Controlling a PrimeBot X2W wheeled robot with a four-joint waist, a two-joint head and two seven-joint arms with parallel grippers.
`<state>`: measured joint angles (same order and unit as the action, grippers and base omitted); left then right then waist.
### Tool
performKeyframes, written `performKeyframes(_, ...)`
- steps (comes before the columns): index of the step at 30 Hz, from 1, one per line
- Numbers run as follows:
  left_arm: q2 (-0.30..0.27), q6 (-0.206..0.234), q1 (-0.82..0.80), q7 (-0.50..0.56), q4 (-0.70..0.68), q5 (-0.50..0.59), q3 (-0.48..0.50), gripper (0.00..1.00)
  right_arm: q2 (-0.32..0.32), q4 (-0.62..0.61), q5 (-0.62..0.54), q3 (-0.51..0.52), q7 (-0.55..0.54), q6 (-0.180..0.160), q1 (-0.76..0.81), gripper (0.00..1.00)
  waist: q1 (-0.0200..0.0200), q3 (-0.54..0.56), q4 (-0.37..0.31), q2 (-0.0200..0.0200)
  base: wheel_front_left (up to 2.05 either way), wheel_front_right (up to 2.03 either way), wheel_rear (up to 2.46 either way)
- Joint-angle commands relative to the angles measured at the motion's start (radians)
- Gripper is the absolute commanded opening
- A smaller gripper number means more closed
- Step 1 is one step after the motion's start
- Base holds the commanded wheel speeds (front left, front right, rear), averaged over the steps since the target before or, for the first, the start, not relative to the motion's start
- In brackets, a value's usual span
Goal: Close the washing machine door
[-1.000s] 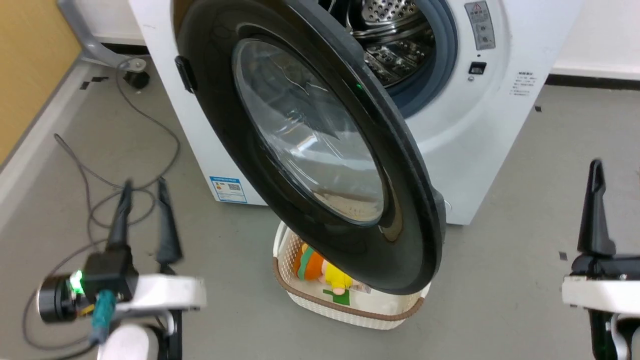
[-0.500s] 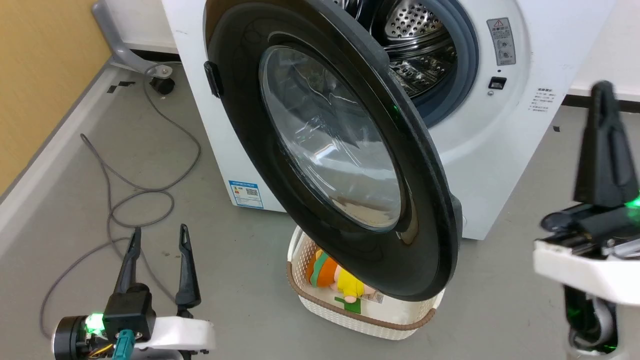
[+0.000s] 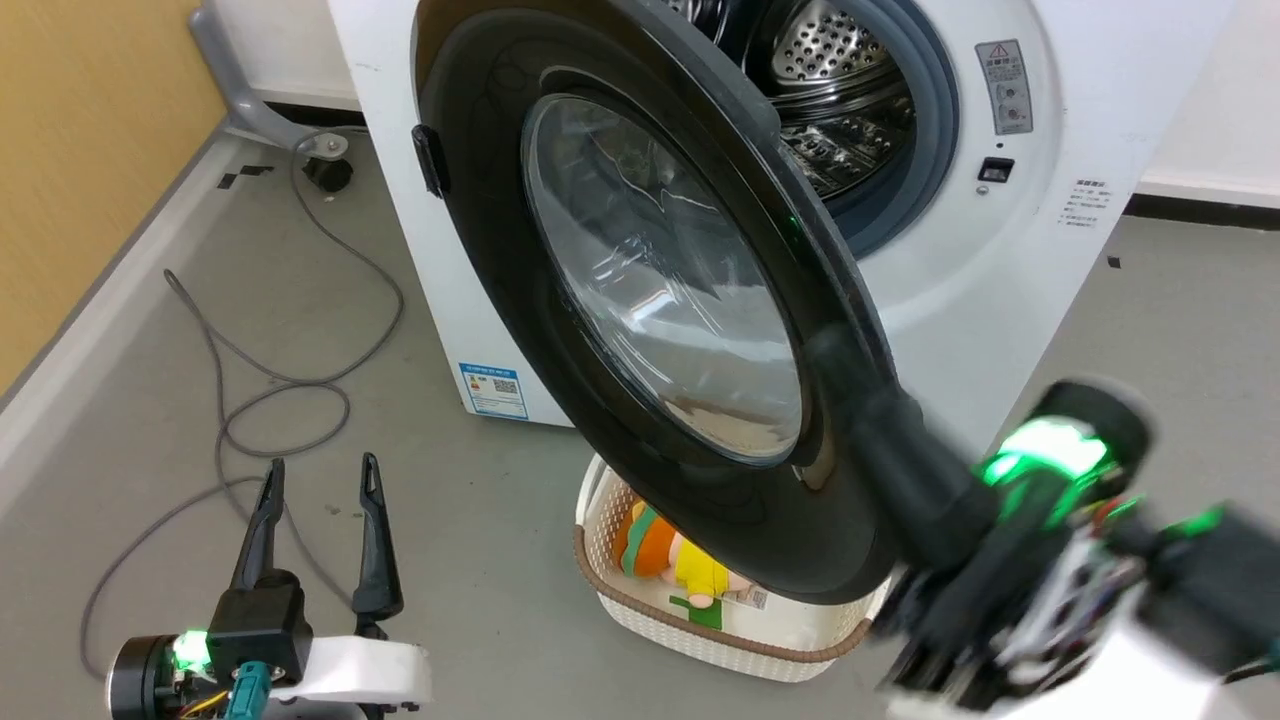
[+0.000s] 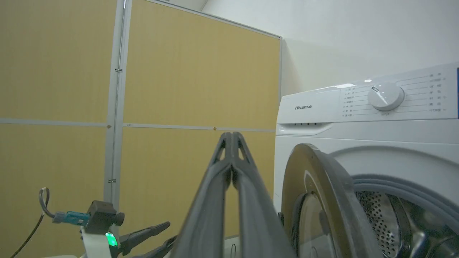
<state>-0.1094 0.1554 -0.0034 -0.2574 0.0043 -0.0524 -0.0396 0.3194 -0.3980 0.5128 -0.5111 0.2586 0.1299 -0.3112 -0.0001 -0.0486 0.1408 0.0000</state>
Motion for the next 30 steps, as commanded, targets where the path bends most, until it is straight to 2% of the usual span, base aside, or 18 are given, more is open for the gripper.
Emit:
performKeyframes(1,0.002,-0.004,0.009,-0.004,0.000,0.010,0.002,1.00,0.019,0.008,-0.009,-0.030,0.003,0.001,-0.016,0.00,0.0001,-0.001,-0.003,0.0000,0.00,0.00,0.00)
performKeyframes(6,0.006,-0.006,0.005,-0.004,0.001,0.023,0.002,1.00,0.065,0.076,-0.043,-0.166,0.003,0.001,-0.021,0.00,0.0001,-0.005,-0.013,0.0000,0.00,0.00,0.00)
performKeyframes(10,0.008,-0.007,0.003,-0.004,0.002,0.028,0.003,1.00,0.074,0.143,-0.045,-0.232,0.003,0.001,-0.012,0.00,0.0001,-0.010,-0.021,0.0000,0.00,0.00,0.00)
performKeyframes(15,0.010,-0.006,0.000,-0.004,0.002,0.033,0.004,1.00,0.110,0.253,-0.101,-0.287,0.003,0.001,-0.007,0.00,0.0001,-0.017,-0.028,0.0000,0.00,0.00,0.00)
performKeyframes(23,0.012,-0.005,-0.006,-0.004,0.002,0.039,0.003,1.00,0.132,0.422,-0.139,-0.251,0.003,0.001,0.027,0.00,0.0001,-0.030,-0.038,0.0000,0.00,0.00,0.00)
performKeyframes(30,0.010,-0.001,-0.021,-0.004,0.002,0.050,-0.009,1.00,0.101,0.533,-0.139,-0.139,0.003,0.001,0.034,0.00,0.0001,-0.055,-0.047,0.0000,0.00,0.00,0.00)
